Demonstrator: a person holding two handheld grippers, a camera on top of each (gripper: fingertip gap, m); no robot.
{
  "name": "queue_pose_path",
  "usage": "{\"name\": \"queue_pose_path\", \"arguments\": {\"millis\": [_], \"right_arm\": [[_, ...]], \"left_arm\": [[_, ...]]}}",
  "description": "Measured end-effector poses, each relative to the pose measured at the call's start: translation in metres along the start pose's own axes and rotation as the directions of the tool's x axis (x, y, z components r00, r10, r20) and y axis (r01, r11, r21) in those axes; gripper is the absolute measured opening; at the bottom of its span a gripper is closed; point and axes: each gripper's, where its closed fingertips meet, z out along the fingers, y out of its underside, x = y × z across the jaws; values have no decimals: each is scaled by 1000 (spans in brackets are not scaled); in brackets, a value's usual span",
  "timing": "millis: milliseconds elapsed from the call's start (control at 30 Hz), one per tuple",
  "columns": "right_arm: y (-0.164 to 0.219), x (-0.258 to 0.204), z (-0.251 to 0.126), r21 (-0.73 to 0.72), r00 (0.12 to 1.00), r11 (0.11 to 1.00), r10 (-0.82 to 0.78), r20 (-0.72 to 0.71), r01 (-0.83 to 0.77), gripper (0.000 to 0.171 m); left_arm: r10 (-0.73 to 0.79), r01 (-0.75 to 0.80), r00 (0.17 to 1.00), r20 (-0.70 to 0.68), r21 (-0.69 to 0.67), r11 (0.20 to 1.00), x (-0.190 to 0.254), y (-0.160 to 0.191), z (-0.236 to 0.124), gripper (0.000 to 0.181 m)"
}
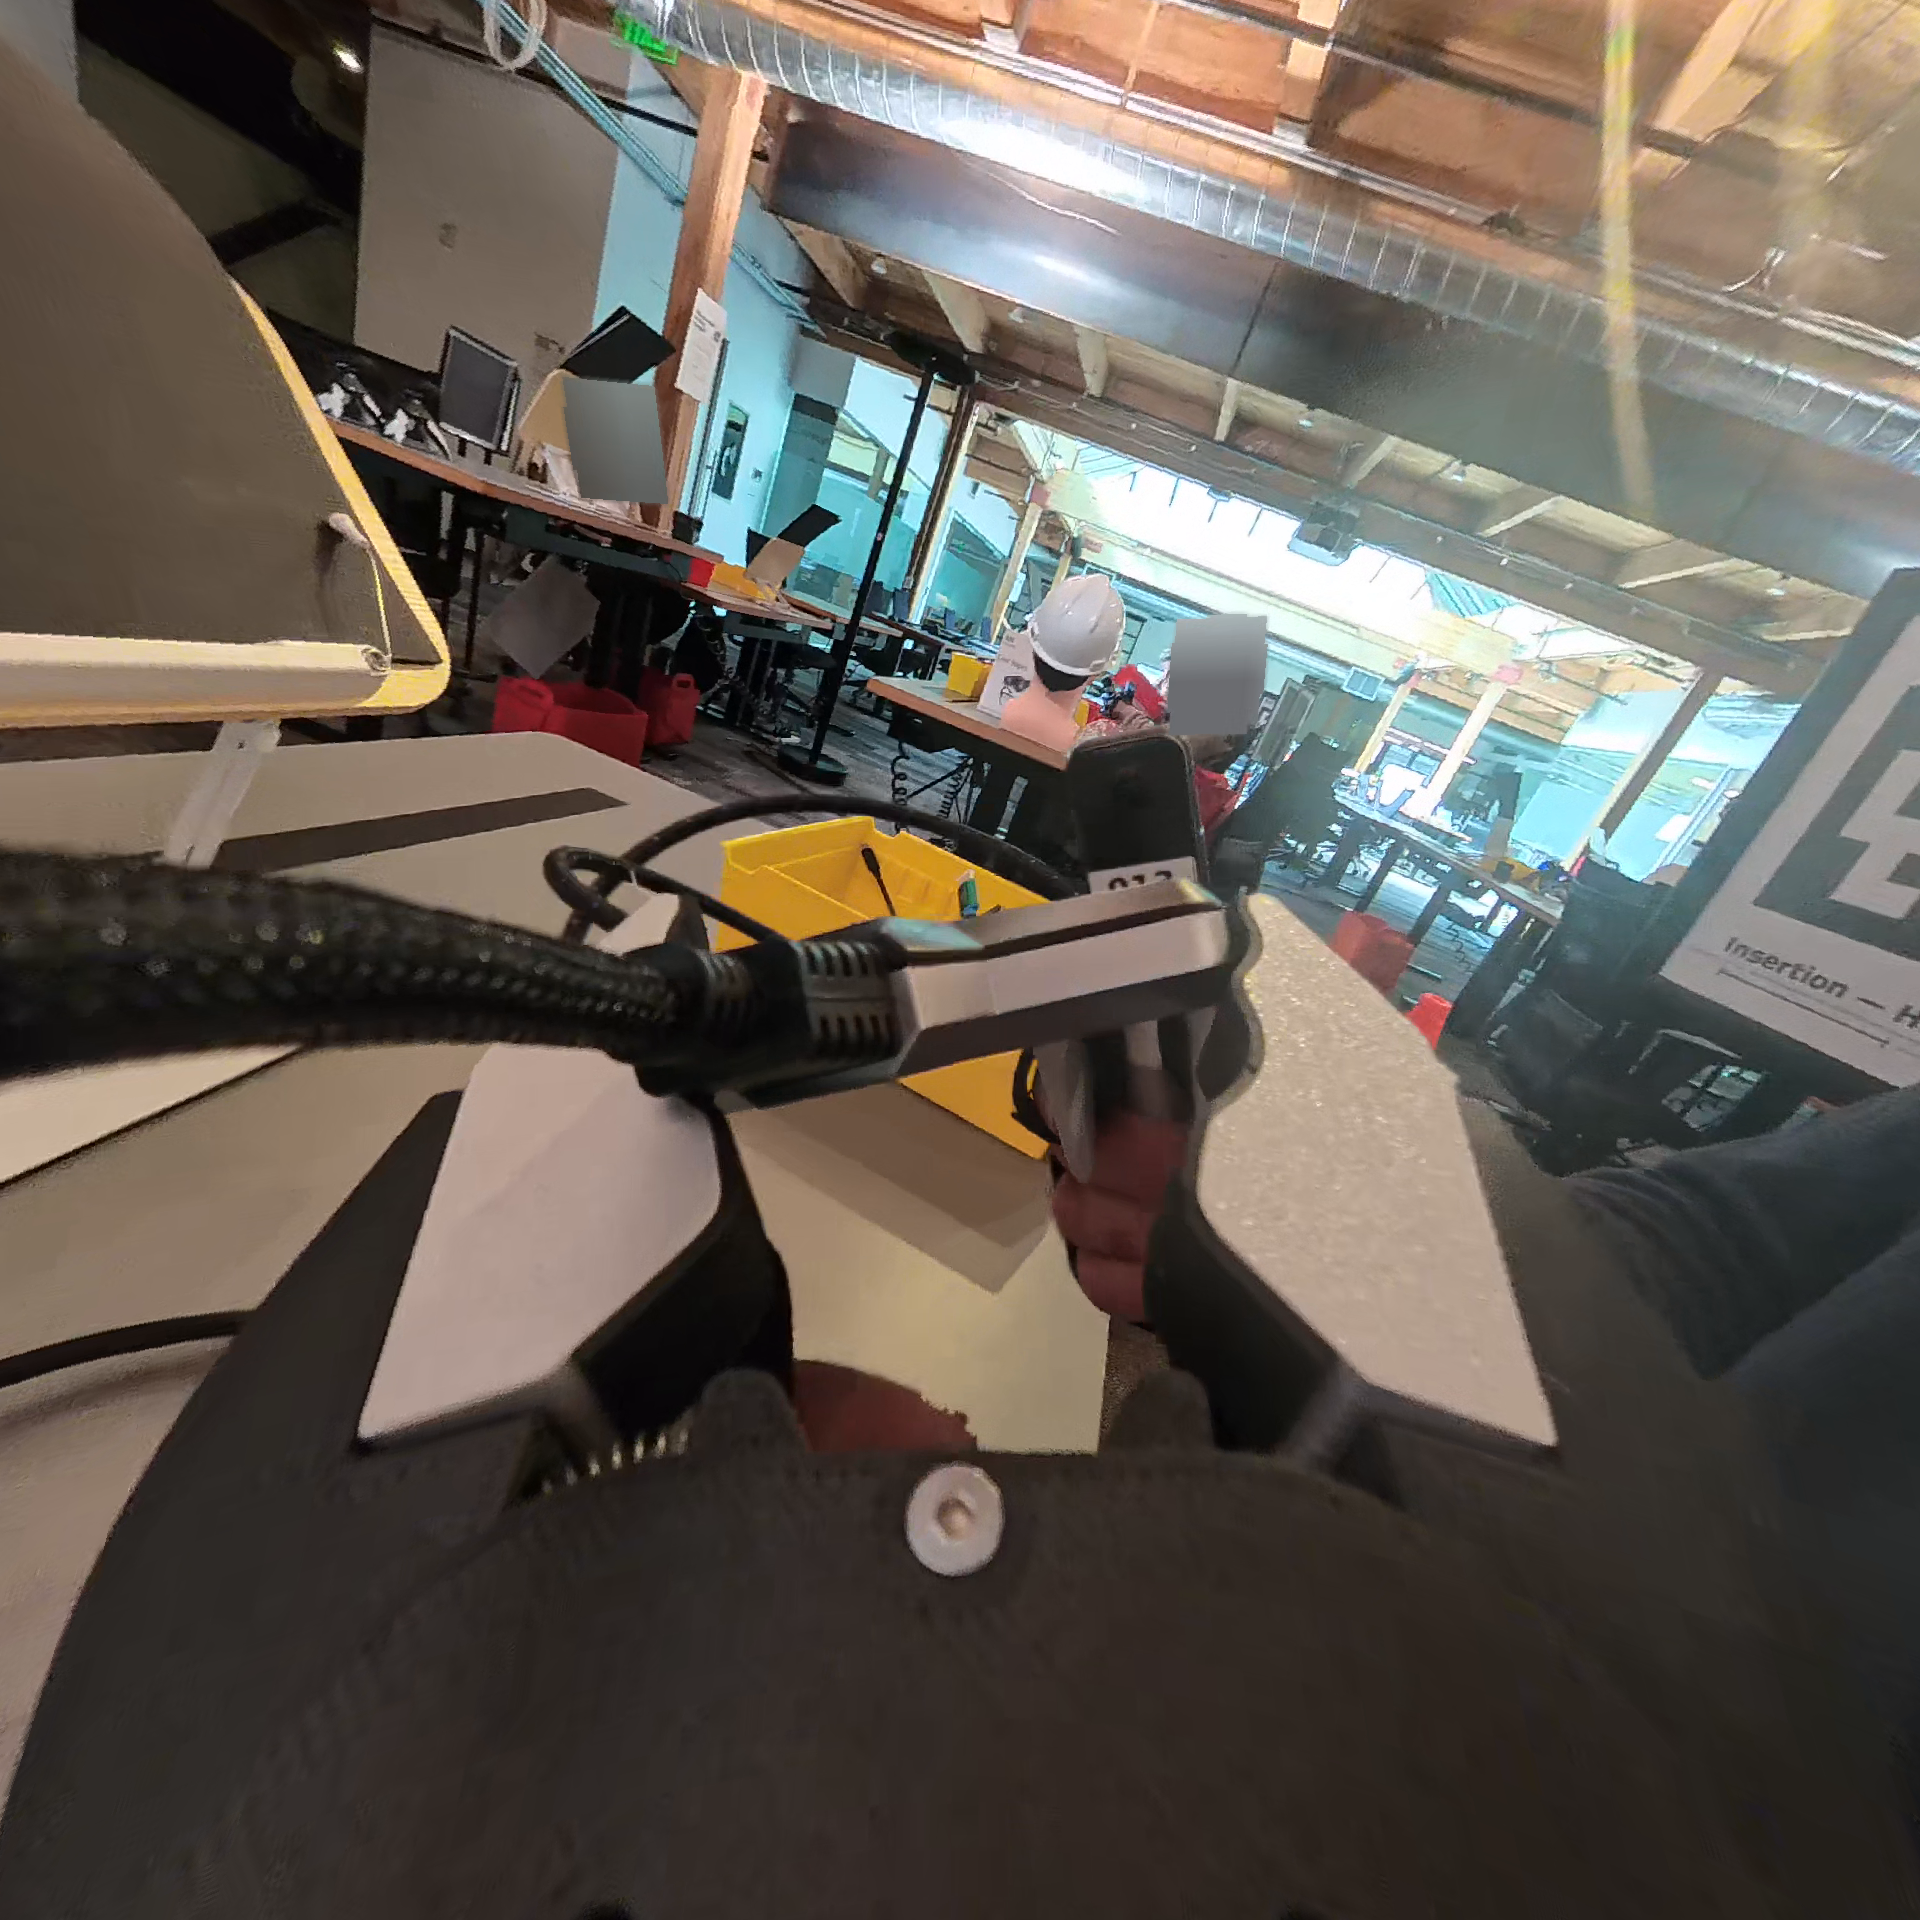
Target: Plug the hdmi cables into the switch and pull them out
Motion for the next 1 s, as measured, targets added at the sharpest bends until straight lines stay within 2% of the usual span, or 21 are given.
{"name": "queue_pose_path", "arguments": {"millis": [100, 300, 533, 767, 1000], "right_arm": [[-1, -4, 0, 4, 1000, 1000, -7, -2, 7, 18], [0, -20, -2, -60, 989, 992, -100, 111, 107, 19], [-1, -7, -1, -27, 999, 999, -36, -8, 36, 18], [1, -27, -3, -57, 988, 990, -124, 94, 130, 18], [-2, -16, -4, -36, 996, 996, -83, 10, 84, 18]], "left_arm": [[-2, 2, 1000, -22, -2, 1000, 3, -2, 0, 92], [52, -53, 995, -89, -19, 998, 19, -7, 0, 92], [69, -69, 998, 7, -41, 997, 8, -5, -1, 92], [85, -90, 989, -122, -38, 995, 26, -10, -2, 91], [150, -150, 989, -1, -71, 986, 18, -11, -1, 92]]}}
